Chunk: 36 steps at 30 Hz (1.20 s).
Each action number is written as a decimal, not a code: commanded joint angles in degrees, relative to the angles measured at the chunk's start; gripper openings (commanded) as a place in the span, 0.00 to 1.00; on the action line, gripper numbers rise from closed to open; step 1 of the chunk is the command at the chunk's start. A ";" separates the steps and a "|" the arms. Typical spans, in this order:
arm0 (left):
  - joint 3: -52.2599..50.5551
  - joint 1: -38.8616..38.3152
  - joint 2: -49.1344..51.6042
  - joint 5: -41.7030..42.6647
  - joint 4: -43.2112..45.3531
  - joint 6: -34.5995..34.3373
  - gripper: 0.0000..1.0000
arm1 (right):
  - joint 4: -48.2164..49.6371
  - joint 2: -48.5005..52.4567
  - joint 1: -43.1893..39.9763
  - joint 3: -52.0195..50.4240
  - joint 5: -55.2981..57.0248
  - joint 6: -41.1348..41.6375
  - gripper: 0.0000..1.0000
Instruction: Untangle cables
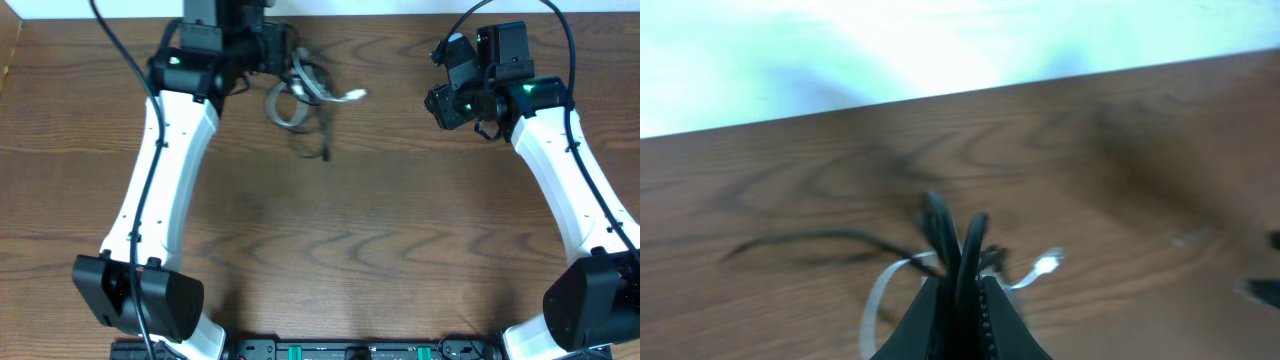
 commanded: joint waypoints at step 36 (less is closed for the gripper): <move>0.17 -14.82 -7.78 -5.01 -0.46 2.36 0.08 | 10.78 9.84 1.86 -0.28 -19.74 2.23 0.67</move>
